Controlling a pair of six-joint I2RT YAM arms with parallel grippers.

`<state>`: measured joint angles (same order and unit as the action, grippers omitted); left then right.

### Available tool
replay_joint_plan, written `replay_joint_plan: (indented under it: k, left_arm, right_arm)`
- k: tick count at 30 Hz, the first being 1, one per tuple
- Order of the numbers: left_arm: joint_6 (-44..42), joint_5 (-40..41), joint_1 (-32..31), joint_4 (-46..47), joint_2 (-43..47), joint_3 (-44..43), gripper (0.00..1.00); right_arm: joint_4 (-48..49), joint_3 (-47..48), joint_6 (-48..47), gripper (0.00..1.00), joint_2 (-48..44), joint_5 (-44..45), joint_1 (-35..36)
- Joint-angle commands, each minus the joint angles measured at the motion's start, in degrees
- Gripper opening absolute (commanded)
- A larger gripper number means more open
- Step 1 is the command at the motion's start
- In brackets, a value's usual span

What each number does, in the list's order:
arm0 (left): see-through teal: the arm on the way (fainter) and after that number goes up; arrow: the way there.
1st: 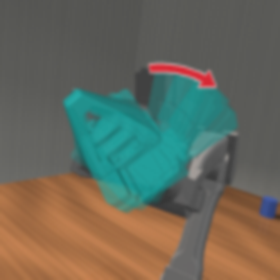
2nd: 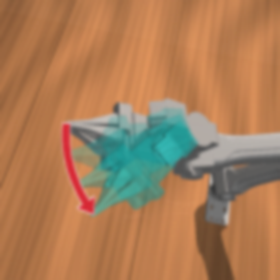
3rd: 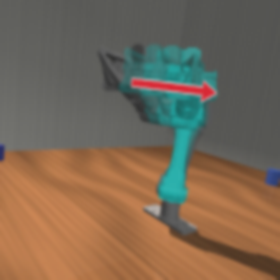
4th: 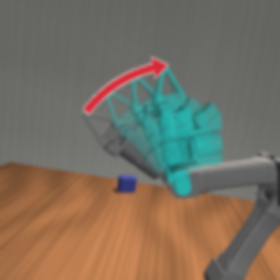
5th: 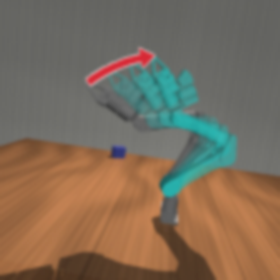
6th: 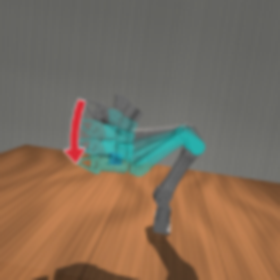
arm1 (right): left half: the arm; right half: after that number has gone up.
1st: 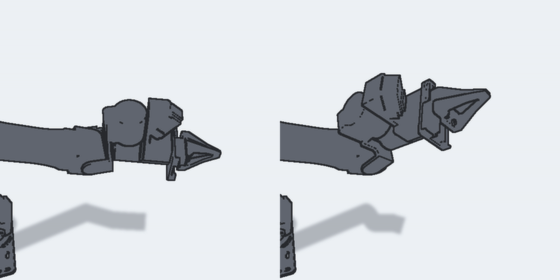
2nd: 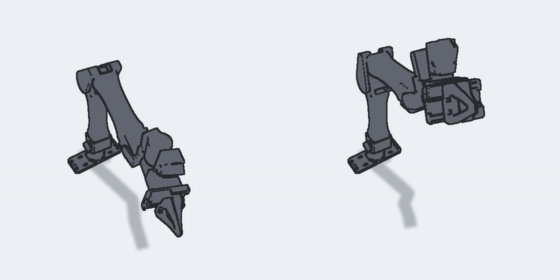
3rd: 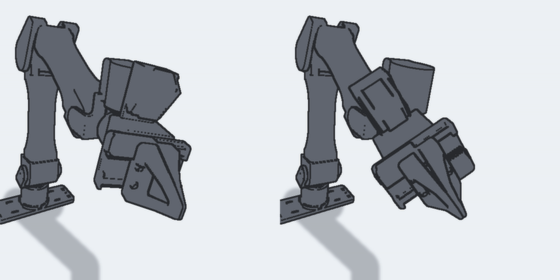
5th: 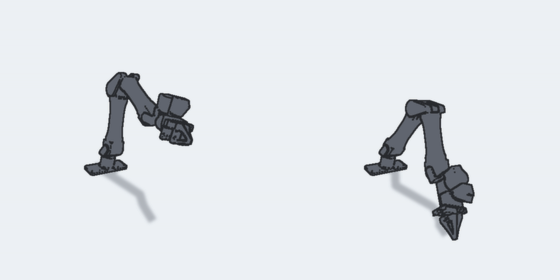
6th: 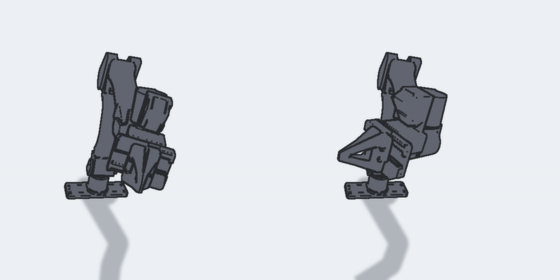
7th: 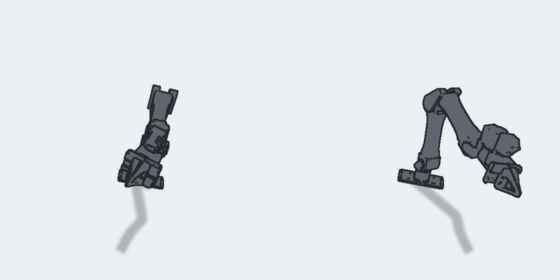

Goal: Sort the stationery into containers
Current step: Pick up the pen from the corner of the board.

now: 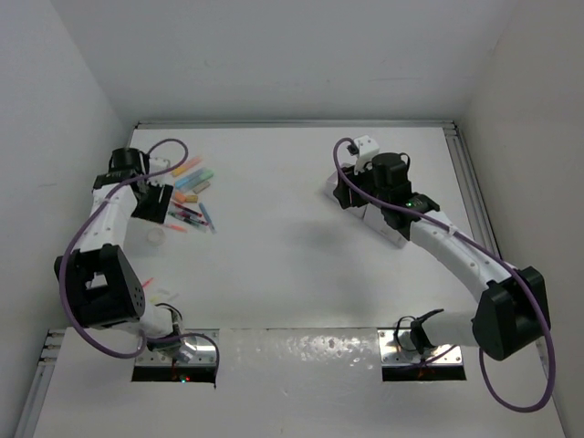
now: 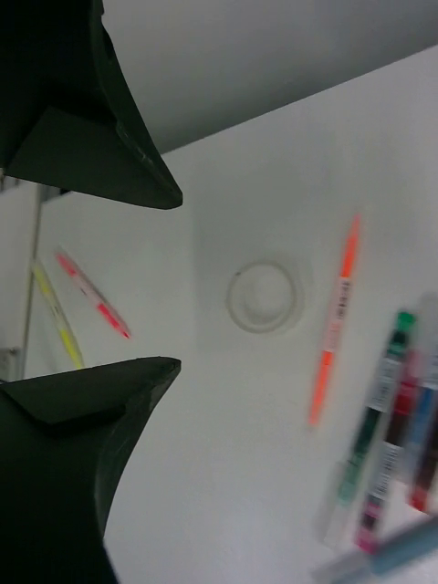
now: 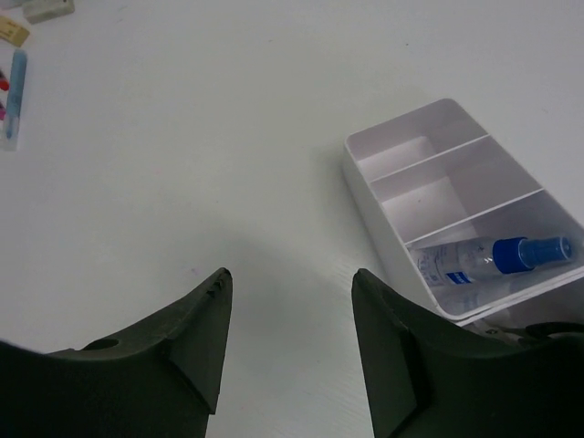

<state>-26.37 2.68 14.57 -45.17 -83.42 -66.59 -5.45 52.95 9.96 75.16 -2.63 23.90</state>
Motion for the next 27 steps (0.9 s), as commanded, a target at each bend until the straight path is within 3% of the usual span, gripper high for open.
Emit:
replay_joint_plan:
  k: [1,7,13,16,18,20,27]
  left_arm:
    - [-14.49,3.91,0.64,-9.14,2.29,4.95,0.63]
    - [-16.7,6.73,1.16,-10.2,6.95,12.97,0.64]
    - [-16.34,4.19,5.02,-11.79,6.69,15.87,0.63]
    - [-17.49,3.74,8.44,-11.0,5.11,17.36,0.59]
    - [-17.66,3.83,9.95,-9.59,3.97,18.24,0.44]
    - [-18.54,2.86,12.06,-9.5,3.26,19.21,0.4]
    - [-22.41,3.57,16.45,-7.12,2.74,22.47,0.42]
  right_arm:
    - [1.32,1.36,-0.38,0.54,0.96,-2.02,0.45]
    - [-2.45,7.25,-0.55,0.54,5.43,-4.48,2.72]
    - [-5.0,11.38,-0.64,0.54,9.04,-5.63,5.54]
    - [-6.06,13.05,-0.99,0.54,10.18,-5.63,7.03]
    - [-6.41,13.93,-1.6,0.55,10.97,-5.45,8.0]
    - [-6.76,14.81,-1.96,0.55,11.5,-5.19,8.7]
    - [-7.46,16.31,-3.18,0.55,12.56,-3.52,10.99]
